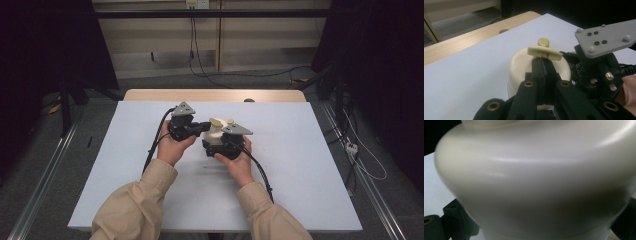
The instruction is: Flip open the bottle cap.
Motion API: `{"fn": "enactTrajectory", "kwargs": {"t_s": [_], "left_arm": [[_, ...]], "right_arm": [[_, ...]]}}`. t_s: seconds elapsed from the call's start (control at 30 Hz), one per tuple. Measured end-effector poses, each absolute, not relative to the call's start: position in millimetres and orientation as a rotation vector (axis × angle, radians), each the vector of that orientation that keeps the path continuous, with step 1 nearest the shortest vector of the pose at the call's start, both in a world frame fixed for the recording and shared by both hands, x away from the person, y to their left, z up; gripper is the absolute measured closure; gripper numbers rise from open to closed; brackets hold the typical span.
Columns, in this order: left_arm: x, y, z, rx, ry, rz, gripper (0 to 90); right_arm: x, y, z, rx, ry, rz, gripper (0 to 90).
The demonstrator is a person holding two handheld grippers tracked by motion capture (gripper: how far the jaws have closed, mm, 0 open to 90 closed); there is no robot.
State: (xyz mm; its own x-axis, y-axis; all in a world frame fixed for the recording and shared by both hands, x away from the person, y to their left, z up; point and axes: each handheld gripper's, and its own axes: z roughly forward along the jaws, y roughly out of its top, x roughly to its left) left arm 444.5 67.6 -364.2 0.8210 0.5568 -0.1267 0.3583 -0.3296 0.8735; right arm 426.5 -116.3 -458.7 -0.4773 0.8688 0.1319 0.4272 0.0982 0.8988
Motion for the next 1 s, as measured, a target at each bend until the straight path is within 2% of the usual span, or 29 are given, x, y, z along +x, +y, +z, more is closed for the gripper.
{"fn": "enactTrajectory", "kwargs": {"t_s": [1.0], "left_arm": [[448.9, 59.8, -356.0, 1.952, 0.677, 0.235, 90.0]], "right_arm": [[426.7, -114.2, -460.3, 1.254, 1.97, 1.303, 3.5]]}}
